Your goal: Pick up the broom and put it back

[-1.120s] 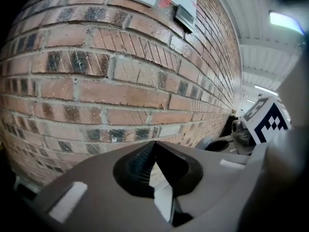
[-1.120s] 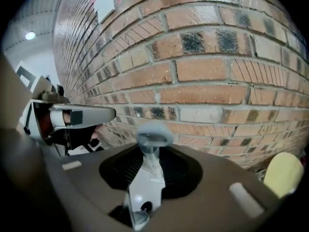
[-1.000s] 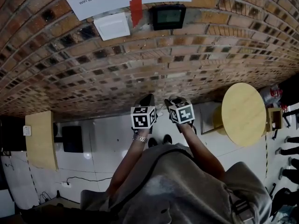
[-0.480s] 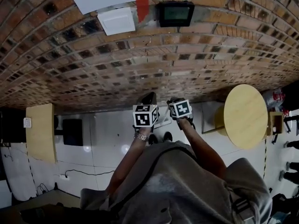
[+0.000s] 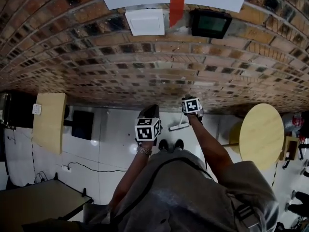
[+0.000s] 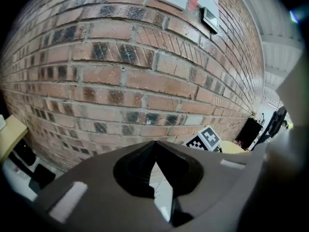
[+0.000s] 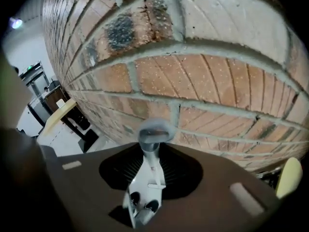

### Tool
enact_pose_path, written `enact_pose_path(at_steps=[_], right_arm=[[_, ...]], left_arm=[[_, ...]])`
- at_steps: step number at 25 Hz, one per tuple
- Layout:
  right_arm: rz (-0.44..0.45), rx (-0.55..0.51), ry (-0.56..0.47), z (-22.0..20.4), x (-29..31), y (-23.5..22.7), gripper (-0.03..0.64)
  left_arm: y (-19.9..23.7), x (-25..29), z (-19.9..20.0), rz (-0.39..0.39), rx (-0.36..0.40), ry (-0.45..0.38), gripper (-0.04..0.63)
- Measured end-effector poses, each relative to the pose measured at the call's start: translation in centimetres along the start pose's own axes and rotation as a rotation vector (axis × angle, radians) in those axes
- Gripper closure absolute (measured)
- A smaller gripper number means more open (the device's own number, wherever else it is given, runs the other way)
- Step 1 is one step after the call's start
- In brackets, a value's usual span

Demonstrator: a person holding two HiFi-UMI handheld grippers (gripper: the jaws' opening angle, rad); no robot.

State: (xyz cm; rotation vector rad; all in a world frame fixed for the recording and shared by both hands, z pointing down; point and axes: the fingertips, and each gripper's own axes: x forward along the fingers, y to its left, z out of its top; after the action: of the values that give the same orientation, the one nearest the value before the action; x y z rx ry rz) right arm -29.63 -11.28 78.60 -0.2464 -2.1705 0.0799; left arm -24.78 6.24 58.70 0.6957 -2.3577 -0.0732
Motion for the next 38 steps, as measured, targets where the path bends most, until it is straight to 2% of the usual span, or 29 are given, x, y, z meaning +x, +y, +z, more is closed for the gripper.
enact_pose_path(at_steps=[5,8,12,17,21,24,26,29,33,38], right_arm=[[-0.058,0.044,-0.028,1.8,1.3,-2.8,0.515],[-0.058,0.063,-0.026,1.7,1.4,-3.0,0.445],[-0.076,0.084,-0.037,0.6,-0.1,-2.9,0.44],[-0.046,0.179,-0.094,-1.5,-3.4,-1.9,0.44],[0.059,0.284,-0.146,-3.1,-8.0,2.3,0.518],[0.1,0.333,-0.151,-5.4,-11.9,6.1,0.578],[0.145,0.301,-0.156,-6.0,-13.9,9.5,0.6],[0.184,0.197,-0.196,-5.6,-17.1,14.4,0.6],[0.177,0.157,-0.273,-6.3,-21.5,19.5,0.601],[0.164,0.124,-0.263,-10.2,-24.6,24.9,0.604]], left_arm=[[0.8,-0.7,-1.1,0.031,-0.027,0.015,0.595],[0.5,-0.7,-1.5,0.034,-0.035,0.021,0.595],[-0.8,-0.6,-2.6,0.024,-0.039,0.037,0.595],[-2.4,-0.9,-4.4,0.021,-0.037,0.064,0.595],[-4.1,-1.1,-6.0,-0.015,-0.018,0.088,0.595],[-6.2,-2.1,-7.3,-0.077,0.004,0.093,0.595],[-6.6,-3.3,-7.5,-0.108,0.023,0.079,0.595],[-6.3,-5.8,-7.9,-0.132,0.036,0.044,0.595],[-5.4,-9.8,-9.8,-0.15,0.042,0.017,0.595],[-4.2,-14.2,-14.2,-0.178,0.022,0.042,0.595]])
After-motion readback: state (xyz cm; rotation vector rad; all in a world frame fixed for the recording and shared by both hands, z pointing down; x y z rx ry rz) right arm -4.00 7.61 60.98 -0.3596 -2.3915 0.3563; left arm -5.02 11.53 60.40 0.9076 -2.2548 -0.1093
